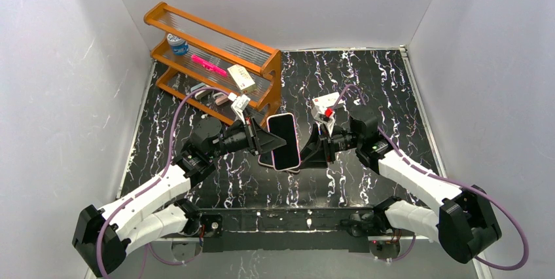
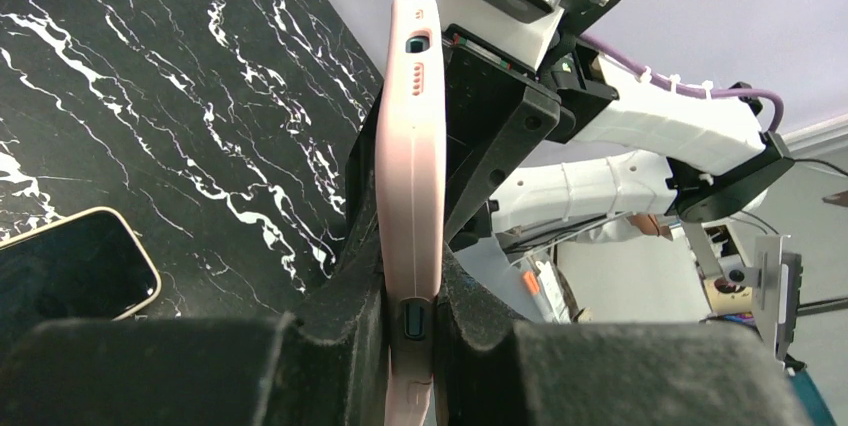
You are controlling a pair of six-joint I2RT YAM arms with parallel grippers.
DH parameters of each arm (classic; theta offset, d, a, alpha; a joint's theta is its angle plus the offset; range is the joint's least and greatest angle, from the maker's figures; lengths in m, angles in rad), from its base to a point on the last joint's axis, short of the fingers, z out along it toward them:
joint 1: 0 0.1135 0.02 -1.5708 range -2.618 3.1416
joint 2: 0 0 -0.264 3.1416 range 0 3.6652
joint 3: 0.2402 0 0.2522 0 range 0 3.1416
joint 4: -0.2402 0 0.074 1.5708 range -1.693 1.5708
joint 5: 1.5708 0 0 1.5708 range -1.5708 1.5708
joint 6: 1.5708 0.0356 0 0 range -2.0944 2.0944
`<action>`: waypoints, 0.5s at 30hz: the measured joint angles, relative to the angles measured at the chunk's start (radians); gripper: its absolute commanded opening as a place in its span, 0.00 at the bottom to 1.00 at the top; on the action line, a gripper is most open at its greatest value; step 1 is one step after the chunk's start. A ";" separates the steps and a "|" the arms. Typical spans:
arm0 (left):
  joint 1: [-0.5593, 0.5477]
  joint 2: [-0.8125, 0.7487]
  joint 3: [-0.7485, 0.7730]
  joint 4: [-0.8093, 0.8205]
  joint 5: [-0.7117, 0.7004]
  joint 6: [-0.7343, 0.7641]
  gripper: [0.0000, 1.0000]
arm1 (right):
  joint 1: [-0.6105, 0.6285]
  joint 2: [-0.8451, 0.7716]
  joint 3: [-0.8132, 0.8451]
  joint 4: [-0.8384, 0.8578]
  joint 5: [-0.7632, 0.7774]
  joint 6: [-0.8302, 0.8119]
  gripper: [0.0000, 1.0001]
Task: Take the phone out of the phone case
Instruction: Remove the phone case from the phone.
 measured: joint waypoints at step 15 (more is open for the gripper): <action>-0.003 0.004 -0.010 0.000 0.030 0.004 0.00 | 0.009 -0.008 -0.009 0.098 -0.061 0.042 0.51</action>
